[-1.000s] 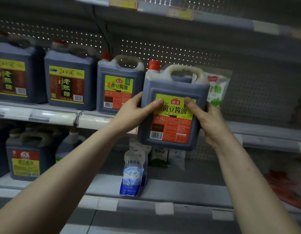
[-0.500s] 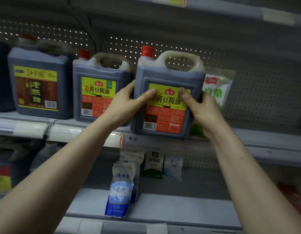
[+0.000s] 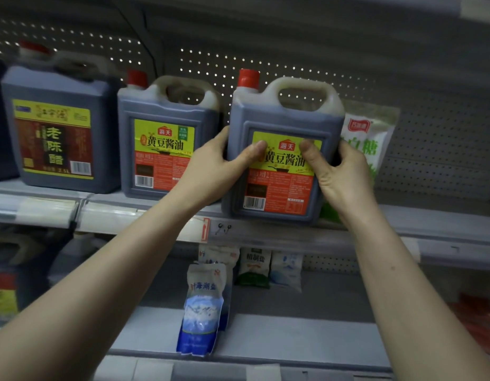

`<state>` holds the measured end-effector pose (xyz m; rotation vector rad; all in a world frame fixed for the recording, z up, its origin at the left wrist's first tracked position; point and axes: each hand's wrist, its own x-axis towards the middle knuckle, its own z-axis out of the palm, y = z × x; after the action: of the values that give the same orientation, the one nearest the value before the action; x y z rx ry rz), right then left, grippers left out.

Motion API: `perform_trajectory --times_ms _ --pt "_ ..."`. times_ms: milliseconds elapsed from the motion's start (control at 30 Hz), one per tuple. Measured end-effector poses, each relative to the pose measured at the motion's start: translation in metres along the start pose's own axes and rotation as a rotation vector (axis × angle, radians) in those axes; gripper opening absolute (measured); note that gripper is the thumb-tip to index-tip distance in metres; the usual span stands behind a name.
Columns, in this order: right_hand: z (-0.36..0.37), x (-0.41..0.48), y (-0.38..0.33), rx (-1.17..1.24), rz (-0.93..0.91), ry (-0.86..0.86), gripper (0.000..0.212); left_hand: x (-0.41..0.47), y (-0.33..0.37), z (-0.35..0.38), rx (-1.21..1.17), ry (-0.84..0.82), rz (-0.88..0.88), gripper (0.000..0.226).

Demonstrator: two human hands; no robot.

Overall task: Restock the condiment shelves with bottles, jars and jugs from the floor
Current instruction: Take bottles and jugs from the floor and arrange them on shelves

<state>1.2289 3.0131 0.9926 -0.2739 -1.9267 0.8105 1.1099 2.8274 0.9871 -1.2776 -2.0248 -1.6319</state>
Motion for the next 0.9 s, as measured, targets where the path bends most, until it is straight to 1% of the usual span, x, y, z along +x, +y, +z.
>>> perform_trajectory --times_ms 67,133,233,300,400,533,700,900 --pt "0.001 -0.002 -0.001 -0.085 -0.03 0.048 0.06 -0.003 0.001 0.003 0.066 0.052 0.036 0.052" --pt "0.003 -0.002 -0.004 -0.162 -0.045 0.07 0.069 -0.005 0.0 0.005 0.108 0.07 0.07 0.057" --pt "0.006 -0.004 -0.01 -0.178 -0.035 0.071 0.075 -0.012 -0.006 0.005 0.155 0.016 0.081 0.07" --pt "0.004 -0.008 -0.012 -0.163 -0.035 0.064 0.07 -0.017 -0.009 0.005 0.158 -0.03 0.08 0.079" --pt "0.001 -0.017 -0.01 -0.125 -0.042 0.039 0.056 -0.018 -0.011 0.004 0.152 -0.028 0.081 0.082" --pt "-0.001 -0.03 -0.001 -0.103 -0.039 -0.017 0.061 -0.017 -0.01 0.005 0.142 0.017 0.097 0.081" --pt "0.0 -0.026 -0.001 -0.077 -0.018 -0.008 0.06 -0.016 -0.011 0.008 0.128 0.061 0.086 0.082" --pt "0.003 -0.02 -0.002 -0.069 -0.036 0.023 0.058 -0.013 -0.01 0.01 0.144 0.092 0.079 0.083"
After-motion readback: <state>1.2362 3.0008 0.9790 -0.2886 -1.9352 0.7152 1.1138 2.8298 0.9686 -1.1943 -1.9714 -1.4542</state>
